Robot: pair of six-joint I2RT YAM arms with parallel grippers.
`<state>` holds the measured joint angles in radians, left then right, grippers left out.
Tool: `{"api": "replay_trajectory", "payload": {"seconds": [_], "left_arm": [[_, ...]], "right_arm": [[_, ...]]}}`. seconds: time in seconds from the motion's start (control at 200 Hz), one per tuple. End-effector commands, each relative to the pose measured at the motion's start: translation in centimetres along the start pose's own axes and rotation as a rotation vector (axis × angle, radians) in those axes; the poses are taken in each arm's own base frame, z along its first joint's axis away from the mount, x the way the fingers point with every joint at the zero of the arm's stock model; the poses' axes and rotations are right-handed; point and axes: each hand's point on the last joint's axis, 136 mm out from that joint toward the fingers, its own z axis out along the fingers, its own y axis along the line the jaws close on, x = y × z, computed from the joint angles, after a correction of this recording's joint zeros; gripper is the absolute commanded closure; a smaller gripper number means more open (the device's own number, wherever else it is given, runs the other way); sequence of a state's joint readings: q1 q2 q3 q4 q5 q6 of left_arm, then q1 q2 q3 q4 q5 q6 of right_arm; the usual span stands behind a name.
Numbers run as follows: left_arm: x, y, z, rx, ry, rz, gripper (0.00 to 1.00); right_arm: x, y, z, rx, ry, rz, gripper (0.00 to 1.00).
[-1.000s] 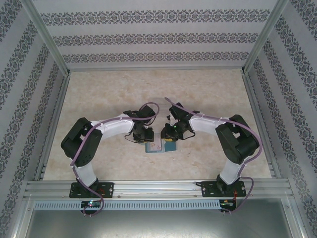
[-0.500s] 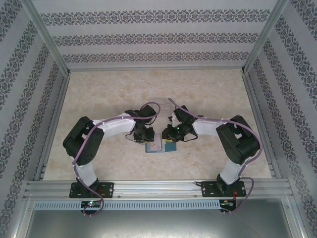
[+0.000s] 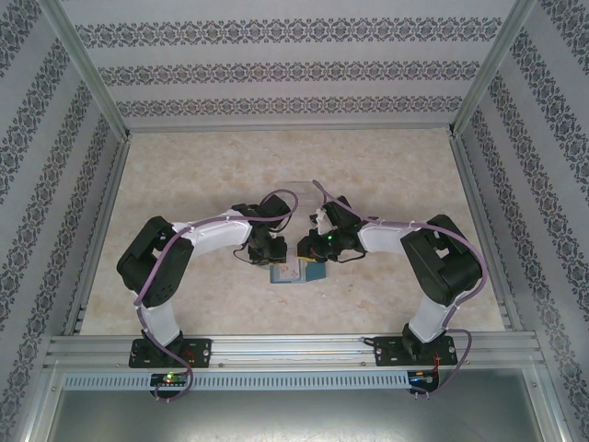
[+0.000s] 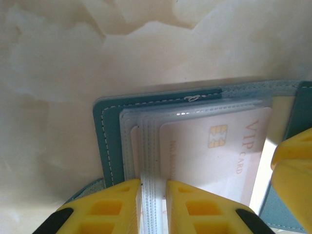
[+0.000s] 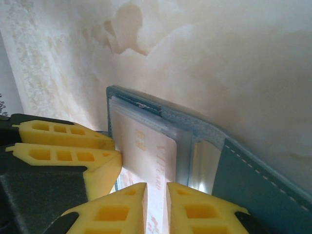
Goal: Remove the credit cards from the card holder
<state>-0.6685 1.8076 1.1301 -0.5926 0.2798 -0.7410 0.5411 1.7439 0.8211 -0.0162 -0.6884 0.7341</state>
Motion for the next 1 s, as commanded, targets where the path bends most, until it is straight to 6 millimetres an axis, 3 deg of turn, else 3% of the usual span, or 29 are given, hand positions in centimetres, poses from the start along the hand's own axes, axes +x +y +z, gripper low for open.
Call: {"api": "replay_trajectory", "payload": {"seconds": [0.0, 0.4, 0.575, 0.994], "left_arm": [[0.9, 1.3, 1.2, -0.068, 0.034, 0.0, 0.8], [0.9, 1.1, 1.1, -0.065, 0.033, 0.002, 0.81], [0.8, 1.1, 0.8, -0.067, 0.026, 0.007, 0.8], [0.8, 1.3, 0.7, -0.074, 0.024, 0.006, 0.79]], "right_arm": [[0.7, 0.1, 0.8, -0.021, 0.034, 0.003, 0.81], [1.3, -0.8, 1.6, 0.025, 0.068, 0.016, 0.8], [1.2, -2.3, 0.9, 0.138, 0.052, 0.014, 0.8], [0.7, -2.0, -0.7, 0.218, 0.025, -0.035, 0.8]]}}
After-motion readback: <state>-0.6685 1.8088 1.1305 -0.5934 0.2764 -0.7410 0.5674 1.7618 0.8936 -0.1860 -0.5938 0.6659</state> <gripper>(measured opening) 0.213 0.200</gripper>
